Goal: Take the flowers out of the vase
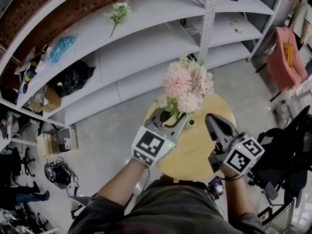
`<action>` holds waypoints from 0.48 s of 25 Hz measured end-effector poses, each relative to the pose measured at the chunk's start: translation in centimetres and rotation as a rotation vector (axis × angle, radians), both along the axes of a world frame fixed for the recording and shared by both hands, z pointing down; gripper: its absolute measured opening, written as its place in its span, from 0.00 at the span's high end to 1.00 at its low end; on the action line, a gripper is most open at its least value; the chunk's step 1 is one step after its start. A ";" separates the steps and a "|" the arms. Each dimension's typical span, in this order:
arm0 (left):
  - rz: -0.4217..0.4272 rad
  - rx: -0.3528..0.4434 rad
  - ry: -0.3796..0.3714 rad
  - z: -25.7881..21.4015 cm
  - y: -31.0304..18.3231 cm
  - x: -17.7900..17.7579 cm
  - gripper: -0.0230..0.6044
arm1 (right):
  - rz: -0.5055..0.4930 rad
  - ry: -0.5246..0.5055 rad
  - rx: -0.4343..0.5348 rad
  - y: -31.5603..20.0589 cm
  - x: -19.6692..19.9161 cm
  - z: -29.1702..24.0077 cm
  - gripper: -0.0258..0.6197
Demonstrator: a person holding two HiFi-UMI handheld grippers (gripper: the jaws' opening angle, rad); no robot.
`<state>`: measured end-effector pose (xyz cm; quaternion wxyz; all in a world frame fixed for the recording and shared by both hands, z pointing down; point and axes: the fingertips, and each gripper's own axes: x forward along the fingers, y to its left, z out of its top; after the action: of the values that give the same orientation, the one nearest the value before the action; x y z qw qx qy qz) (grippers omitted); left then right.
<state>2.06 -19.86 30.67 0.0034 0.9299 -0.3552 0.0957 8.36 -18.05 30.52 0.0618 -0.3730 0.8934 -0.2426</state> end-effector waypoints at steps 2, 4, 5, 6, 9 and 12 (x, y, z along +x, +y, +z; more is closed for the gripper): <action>0.001 -0.002 0.001 0.0 0.0 0.0 0.85 | -0.001 0.002 -0.002 0.0 0.0 -0.1 0.94; 0.003 -0.004 0.002 -0.1 0.0 0.1 0.85 | -0.004 0.004 -0.001 0.0 -0.1 -0.2 0.94; 0.003 -0.005 0.001 -0.1 0.0 0.1 0.85 | -0.005 0.005 -0.001 0.0 -0.2 -0.3 0.94; 0.004 -0.006 0.001 0.0 0.0 0.1 0.85 | -0.007 0.005 0.000 0.0 -0.2 -0.3 0.94; 0.002 -0.005 0.000 0.0 0.1 0.1 0.85 | -0.011 0.008 0.000 0.0 -0.2 -0.4 0.94; -0.002 -0.005 0.002 -0.1 0.0 0.2 0.85 | -0.013 0.009 -0.001 0.0 0.0 -0.4 0.94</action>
<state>2.24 -19.81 30.53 0.0061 0.9297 -0.3557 0.0957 8.36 -18.10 30.15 0.0562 -0.3684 0.8959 -0.2419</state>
